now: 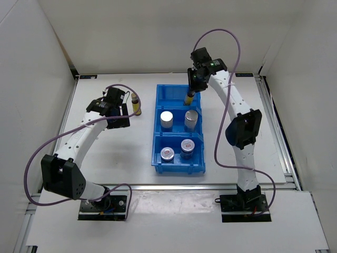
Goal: Organize the condiment bottles
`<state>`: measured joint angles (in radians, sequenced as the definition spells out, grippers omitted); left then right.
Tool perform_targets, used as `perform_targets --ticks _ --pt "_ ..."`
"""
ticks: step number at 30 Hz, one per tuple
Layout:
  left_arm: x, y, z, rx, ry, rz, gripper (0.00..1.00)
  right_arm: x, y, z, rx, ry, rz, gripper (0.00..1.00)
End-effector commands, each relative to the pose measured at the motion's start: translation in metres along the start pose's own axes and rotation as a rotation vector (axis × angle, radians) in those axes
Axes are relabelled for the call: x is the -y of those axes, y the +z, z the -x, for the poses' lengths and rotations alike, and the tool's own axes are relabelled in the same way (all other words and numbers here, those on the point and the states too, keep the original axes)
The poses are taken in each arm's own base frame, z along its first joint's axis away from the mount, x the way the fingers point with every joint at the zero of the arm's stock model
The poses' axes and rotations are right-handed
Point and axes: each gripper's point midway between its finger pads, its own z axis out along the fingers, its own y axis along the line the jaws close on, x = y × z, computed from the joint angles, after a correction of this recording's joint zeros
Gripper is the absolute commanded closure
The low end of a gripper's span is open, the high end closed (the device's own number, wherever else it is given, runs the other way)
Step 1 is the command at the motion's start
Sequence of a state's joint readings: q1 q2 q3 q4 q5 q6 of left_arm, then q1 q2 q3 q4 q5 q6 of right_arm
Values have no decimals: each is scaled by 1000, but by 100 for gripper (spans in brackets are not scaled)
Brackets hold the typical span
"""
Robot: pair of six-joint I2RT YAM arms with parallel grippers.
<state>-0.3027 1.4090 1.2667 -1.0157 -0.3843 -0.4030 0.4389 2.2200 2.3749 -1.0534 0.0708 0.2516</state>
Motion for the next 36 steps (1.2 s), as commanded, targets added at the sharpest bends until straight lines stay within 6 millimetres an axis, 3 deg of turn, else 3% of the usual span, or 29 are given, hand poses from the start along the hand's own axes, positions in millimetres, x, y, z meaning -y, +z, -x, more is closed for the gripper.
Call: perform_targets --ticks 1,8,11,12,14,15,17,18,20,21,23,24,25,27,28,29,30,31,32,33,34,35,36 --pt "1 -5 6 29 -10 -17 0 15 -3 18 59 -24 -72 96" --pt "4 -9 11 37 2 -43 0 22 24 2 -1 -36 -98 94" --pt "5 -13 18 56 4 -51 0 20 30 1 -5 -36 -89 86" --pt "5 -13 18 46 8 -47 0 20 30 1 -5 -36 -89 72" --pt "8 -14 22 50 5 -60 0 22 30 2 -3 -36 -98 53" --pt "12 -17 27 50 13 -74 0 22 30 2 -3 -36 -98 36" --pt "14 -22 44 71 -6 -89 0 26 19 7 24 -25 -128 23" --pt "16 -24 51 77 -19 -107 0 26 14 10 34 -24 -126 0" --pt "21 -26 64 83 -43 -127 0 25 -8 22 88 -20 -127 0" --pt "28 -37 80 118 -56 -168 0 27 -16 26 106 -18 -138 0" --pt "39 -34 94 117 -66 -190 0 26 -47 40 176 -1 -140 0" --pt "45 -42 111 152 -78 -218 0 25 -67 44 211 2 -131 0" --pt "53 -32 115 132 -71 -220 0 25 -77 44 223 3 -128 0" --pt "68 -23 131 128 -59 -250 0 24 -101 31 220 8 -122 0" --pt "70 -30 138 150 -65 -268 0 25 -107 24 214 8 -123 0" --pt "78 -17 139 124 -57 -268 0 27 -112 17 205 7 -125 0" --pt "83 -14 141 117 -55 -282 0 24 -133 13 237 15 -110 0" --pt "86 -14 149 132 -49 -287 0 27 -125 -7 182 18 -114 0" --pt "90 -2 148 110 -42 -279 0 27 -128 -18 165 27 -105 0" --pt "90 4 150 105 -34 -279 0 24 -144 -23 188 52 -78 0" --pt "92 6 155 112 -27 -281 1 19 -145 -31 179 43 -52 0" --pt "95 17 151 84 -19 -271 2 17 -146 -53 142 45 -39 0" --pt "97 22 152 78 -17 -269 4 18 -146 -59 140 63 -38 0"
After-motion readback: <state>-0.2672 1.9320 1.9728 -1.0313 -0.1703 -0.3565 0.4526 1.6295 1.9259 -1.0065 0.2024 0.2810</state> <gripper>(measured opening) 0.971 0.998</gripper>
